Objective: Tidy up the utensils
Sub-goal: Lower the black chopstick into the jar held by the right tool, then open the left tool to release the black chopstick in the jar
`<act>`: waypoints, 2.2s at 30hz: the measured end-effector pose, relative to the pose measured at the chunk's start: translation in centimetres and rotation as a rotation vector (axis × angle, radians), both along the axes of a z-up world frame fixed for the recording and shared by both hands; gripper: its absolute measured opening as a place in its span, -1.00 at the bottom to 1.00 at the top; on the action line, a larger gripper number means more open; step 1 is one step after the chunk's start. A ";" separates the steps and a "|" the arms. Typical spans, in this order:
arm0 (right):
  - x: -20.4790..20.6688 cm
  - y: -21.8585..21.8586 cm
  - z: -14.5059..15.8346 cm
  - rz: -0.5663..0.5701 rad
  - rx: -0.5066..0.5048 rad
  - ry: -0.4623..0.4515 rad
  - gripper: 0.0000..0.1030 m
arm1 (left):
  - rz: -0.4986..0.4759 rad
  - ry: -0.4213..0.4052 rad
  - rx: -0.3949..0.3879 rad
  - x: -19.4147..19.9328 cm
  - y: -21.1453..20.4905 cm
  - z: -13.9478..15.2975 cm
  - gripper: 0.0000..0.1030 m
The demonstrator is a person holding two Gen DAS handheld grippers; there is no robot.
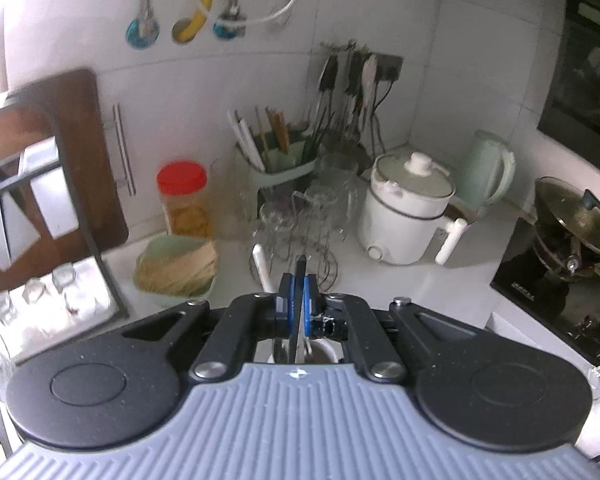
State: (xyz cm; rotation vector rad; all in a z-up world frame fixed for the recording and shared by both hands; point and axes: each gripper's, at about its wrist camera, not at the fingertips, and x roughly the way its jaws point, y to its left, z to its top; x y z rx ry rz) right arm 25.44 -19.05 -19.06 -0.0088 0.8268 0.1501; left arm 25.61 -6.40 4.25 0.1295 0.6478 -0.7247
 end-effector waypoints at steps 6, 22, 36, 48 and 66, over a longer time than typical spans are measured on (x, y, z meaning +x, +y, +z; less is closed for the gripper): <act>0.0 0.0 0.0 -0.001 0.000 -0.006 0.77 | -0.038 -0.039 -0.021 -0.1 -0.4 2.8 -0.90; -0.1 0.1 0.0 -0.002 0.001 -0.011 0.77 | -0.056 -0.088 -0.067 1.2 -2.2 5.1 -0.90; -0.2 0.1 0.0 -0.011 0.004 -0.024 0.77 | -0.087 0.208 0.009 4.9 -3.5 -0.5 -0.90; -0.4 0.2 -0.1 -0.019 0.004 -0.030 0.77 | -0.192 0.431 0.175 7.0 -5.9 -3.0 -0.90; -0.4 0.3 -0.1 -0.031 0.002 -0.031 0.77 | -0.150 0.538 0.221 8.4 -6.2 -5.5 -0.81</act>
